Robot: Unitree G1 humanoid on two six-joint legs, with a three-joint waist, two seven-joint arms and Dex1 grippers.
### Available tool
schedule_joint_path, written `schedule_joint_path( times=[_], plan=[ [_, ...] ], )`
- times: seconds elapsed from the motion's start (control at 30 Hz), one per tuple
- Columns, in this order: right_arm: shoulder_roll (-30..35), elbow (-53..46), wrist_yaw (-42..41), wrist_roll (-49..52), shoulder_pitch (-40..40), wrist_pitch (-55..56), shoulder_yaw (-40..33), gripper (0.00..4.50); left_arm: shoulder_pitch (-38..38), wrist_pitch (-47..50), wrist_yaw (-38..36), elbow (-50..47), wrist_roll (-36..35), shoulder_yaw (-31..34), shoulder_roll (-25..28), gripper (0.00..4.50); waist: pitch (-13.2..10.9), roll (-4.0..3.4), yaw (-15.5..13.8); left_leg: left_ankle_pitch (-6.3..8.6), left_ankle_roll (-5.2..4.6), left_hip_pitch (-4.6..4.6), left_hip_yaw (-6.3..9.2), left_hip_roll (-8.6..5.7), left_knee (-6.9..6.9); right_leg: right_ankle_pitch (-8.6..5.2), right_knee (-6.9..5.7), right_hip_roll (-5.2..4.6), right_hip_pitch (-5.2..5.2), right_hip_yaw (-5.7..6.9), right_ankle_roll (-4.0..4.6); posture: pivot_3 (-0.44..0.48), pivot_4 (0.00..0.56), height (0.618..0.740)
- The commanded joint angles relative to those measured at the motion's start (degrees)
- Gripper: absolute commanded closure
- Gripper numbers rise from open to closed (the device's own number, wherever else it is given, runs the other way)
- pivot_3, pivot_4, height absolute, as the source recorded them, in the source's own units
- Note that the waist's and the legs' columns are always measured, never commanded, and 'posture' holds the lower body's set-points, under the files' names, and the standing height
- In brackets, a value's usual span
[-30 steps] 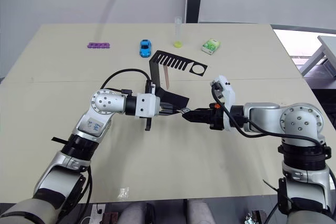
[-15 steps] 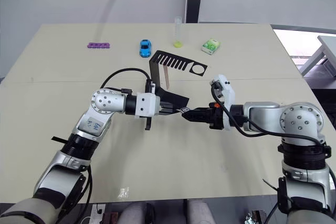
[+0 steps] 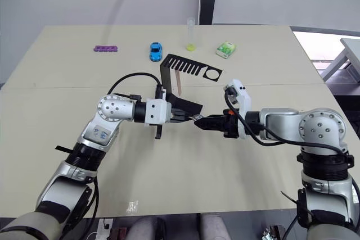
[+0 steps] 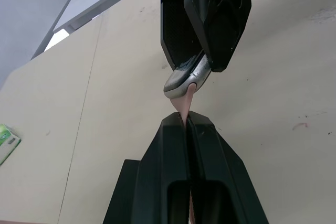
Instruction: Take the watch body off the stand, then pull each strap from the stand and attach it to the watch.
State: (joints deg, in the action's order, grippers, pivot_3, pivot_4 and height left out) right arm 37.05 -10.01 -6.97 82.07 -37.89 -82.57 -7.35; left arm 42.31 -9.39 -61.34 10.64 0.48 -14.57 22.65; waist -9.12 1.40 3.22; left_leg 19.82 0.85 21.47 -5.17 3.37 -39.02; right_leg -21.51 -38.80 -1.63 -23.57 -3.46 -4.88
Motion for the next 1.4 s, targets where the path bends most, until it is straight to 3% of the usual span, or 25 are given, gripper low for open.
schedule_joint_path(
  times=[0.03,0.83,0.97,1.1,1.2,1.4],
  plan=[
    [-1.46,-3.61,-0.98,3.01,-0.79,0.4,1.24,2.98,2.34,-1.57,0.79,-2.08,-0.65,-1.62,-2.4,4.5,0.0,0.0,0.0,0.0,0.0,0.0,0.0,0.0,0.0,0.0,0.0,0.0,0.0,0.0,0.0,0.0,0.15,0.74],
    [-1.58,-3.74,-0.62,1.52,-0.94,-0.01,1.14,2.98,2.55,-1.58,0.68,-2.71,-0.67,-1.83,-2.67,4.5,0.0,0.0,0.0,0.0,0.0,0.0,0.0,0.0,0.0,0.0,0.0,0.0,0.0,0.0,0.0,0.0,0.15,0.74],
    [1.94,-8.58,-5.0,-9.1,1.46,3.78,4.41,2.98,2.04,-0.47,1.6,-4.11,0.3,-0.97,-1.35,4.5,0.0,0.0,-0.02,0.0,0.0,0.0,0.0,0.0,0.0,0.0,0.0,0.0,-0.02,0.0,0.0,0.0,0.15,0.74],
    [4.32,-11.08,-10.56,-12.5,3.48,6.74,4.15,2.98,-0.3,3.9,-1.17,-7.83,-2.71,1.6,2.83,4.5,0.0,0.0,0.05,0.0,0.0,0.04,0.0,0.0,0.0,0.0,0.01,0.01,-0.03,0.0,0.0,0.0,0.15,0.74],
    [9.07,-16.76,-20.07,-20.4,6.65,15.59,6.46,2.98,-4.26,12.76,-6.75,-13.3,-10.71,4.76,8.18,3.58,-0.01,-0.02,0.17,0.0,0.0,0.04,0.0,0.02,0.02,0.0,0.0,0.02,-0.06,-0.01,0.0,0.0,0.15,0.74],
    [12.31,-20.19,-31.19,-31.74,11.89,29.31,8.6,2.98,-6.67,28.63,-9.13,-19.65,-22.74,9.16,13.23,0.62,-0.01,-0.02,-0.1,0.0,0.0,0.04,0.04,0.04,-0.06,0.0,0.06,0.02,0.02,0.02,0.0,0.0,0.15,0.74]
  ],
)
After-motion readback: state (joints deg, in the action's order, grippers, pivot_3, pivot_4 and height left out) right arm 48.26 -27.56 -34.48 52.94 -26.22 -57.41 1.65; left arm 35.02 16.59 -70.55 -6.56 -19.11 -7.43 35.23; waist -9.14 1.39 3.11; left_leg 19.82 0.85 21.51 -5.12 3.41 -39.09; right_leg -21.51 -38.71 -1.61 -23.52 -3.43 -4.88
